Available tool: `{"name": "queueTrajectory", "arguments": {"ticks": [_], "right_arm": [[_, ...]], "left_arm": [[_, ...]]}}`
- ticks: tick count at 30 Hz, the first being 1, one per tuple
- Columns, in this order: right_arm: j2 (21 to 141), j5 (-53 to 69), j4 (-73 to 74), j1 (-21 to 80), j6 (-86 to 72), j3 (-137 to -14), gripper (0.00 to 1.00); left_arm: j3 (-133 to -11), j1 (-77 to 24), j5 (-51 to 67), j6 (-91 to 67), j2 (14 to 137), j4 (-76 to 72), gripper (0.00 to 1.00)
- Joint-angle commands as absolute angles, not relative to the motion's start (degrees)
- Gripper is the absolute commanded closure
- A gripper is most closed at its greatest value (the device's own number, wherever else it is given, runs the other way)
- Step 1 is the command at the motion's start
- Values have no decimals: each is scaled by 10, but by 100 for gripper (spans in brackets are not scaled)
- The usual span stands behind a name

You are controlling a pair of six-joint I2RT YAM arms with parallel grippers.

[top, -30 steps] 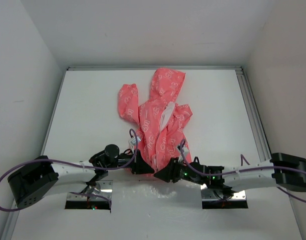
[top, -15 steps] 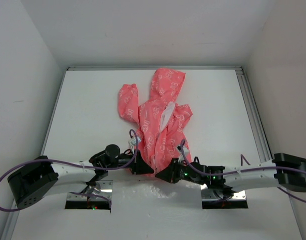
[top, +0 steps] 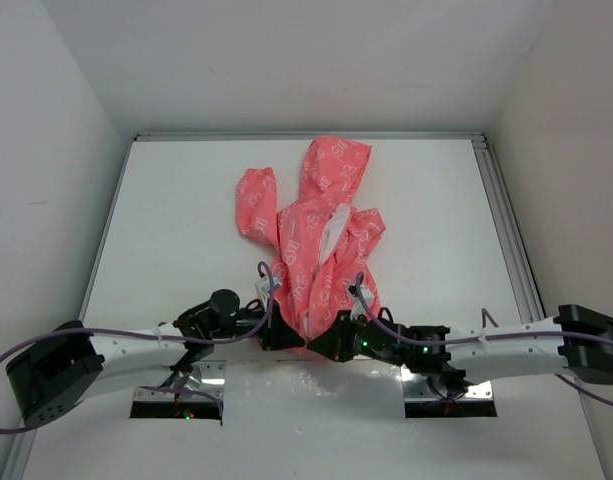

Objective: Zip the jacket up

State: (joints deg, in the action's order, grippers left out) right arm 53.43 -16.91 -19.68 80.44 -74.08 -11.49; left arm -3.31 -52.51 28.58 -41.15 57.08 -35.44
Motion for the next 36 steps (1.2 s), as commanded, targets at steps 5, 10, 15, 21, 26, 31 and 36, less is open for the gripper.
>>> {"name": "queueTrajectory", "arguments": {"ticks": [5,10,15,21,26,31,36], "right_arm": [[586,-280,-238,791,-709,-203,100],[633,-294,-253,762,-703,-236,100],[642,-299,-317,716,-728,-221,100],[652,-299,-333,639,-709,-232,100],[650,-267,-287,530,-665,-290,100],[702,-286,-251,427,-582,-403,100],[802,-280,-209,308,-535,-562,100]], "left_arm": [[-32,-541,278,-375,567,-309,100],[-30,-550,272,-374,562,-310,100],[-25,-558,272,-374,548,-305,100],[-25,-562,273,-374,533,-295,100],[-33,-565,259,-371,520,-268,100],[-59,-572,234,-373,476,-218,100],[-65,-573,192,-375,403,-156,100]]}}
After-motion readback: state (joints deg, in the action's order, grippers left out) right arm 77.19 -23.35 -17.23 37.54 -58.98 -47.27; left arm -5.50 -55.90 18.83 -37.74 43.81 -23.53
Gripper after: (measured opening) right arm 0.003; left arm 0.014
